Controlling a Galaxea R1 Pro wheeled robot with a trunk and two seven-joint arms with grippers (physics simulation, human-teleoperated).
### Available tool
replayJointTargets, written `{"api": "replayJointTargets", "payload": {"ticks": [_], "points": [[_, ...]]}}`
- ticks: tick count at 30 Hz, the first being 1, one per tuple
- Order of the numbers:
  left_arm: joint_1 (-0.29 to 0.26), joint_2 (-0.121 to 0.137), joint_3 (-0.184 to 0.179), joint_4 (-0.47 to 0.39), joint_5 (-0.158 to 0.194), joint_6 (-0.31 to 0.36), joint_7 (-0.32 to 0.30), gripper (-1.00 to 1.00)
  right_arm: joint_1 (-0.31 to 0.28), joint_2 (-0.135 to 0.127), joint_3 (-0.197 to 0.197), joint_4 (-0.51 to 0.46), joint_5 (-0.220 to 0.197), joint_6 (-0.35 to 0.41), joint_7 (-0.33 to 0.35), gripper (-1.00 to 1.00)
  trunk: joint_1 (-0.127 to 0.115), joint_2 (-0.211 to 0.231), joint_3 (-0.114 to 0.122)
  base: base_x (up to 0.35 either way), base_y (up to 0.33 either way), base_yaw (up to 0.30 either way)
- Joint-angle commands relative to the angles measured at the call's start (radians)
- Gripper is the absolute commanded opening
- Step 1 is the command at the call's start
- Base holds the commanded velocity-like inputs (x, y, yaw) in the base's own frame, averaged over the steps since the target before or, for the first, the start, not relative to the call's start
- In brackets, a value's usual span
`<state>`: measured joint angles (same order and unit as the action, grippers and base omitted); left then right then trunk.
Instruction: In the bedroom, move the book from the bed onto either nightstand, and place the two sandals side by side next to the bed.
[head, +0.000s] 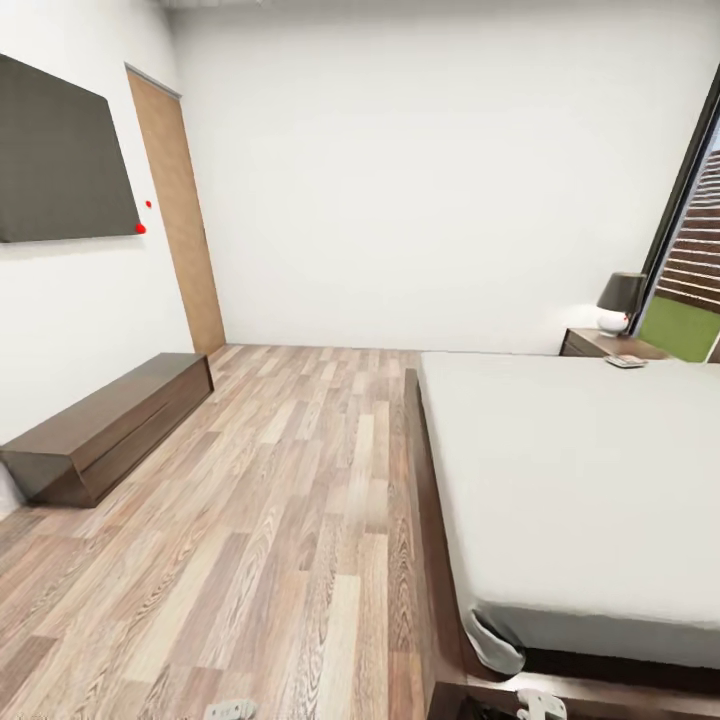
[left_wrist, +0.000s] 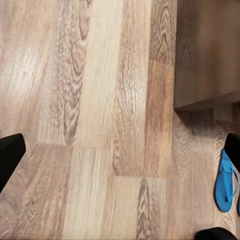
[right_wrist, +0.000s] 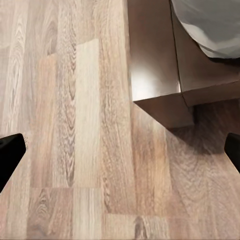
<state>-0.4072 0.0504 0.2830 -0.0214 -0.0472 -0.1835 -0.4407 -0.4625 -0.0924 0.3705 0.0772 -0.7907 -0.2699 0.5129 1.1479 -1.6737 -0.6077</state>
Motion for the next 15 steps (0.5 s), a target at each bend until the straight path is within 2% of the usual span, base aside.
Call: {"api": "replayJointTargets", "payload": {"ticks": [1,15], "points": [[-0.001,0.000,0.005,0.001,-0.005,-0.004,-0.003,1.00,-0.001,0.000,0.009,0.004,-0.009,-0.005,0.007,1.00,0.000,-0.001,-0.001,0.000,0.000,0.291],[-0.001,0.000,0.005,0.001,-0.005,-0.004,-0.003,1.00,-0.001,0.000,0.009,0.004,-0.009,-0.005,0.007,1.00,0.000,-0.001,-0.001,0.000,0.000,0.292]]}}
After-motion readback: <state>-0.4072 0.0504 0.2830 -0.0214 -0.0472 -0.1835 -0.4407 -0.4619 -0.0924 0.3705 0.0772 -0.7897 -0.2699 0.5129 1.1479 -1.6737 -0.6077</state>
